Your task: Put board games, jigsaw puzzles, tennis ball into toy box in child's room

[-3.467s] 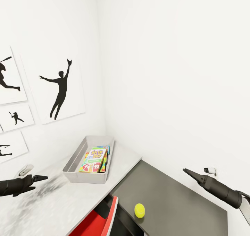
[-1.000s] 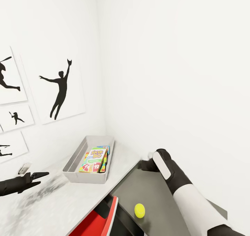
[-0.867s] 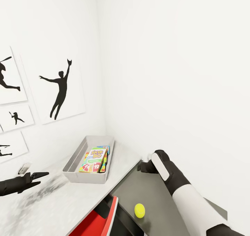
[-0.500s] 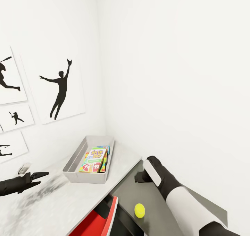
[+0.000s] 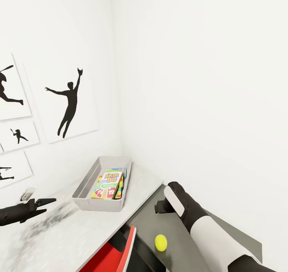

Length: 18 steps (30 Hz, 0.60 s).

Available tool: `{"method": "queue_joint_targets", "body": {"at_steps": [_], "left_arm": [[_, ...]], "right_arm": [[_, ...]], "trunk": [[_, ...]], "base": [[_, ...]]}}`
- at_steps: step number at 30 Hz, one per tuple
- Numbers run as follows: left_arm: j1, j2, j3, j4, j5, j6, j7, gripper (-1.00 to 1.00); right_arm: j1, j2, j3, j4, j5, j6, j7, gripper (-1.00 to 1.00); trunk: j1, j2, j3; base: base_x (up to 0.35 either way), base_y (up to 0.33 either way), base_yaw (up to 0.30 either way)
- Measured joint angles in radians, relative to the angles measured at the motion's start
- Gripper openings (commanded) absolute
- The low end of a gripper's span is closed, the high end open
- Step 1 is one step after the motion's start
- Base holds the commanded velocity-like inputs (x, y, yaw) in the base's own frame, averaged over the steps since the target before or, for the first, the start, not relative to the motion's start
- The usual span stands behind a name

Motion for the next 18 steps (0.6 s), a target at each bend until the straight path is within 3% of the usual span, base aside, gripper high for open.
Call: {"method": "queue_joint_targets", "body": {"at_steps": [9, 18], "left_arm": [[0.000, 0.001, 0.000, 0.000, 0.000, 0.000, -0.001, 1.00], [0.000, 0.001, 0.000, 0.000, -0.001, 0.000, -0.001, 1.00]], "right_arm": [[0.001, 0.000, 0.001, 0.001, 0.000, 0.000, 0.000, 1.00], [0.002, 0.000, 0.001, 0.001, 0.000, 0.000, 0.000, 1.00]], "trunk": [[0.000, 0.000, 0.000], [0.000, 0.000, -0.001]], "base": [[-0.017, 0.012, 0.000], [-0.134, 0.096, 0.000]]}}
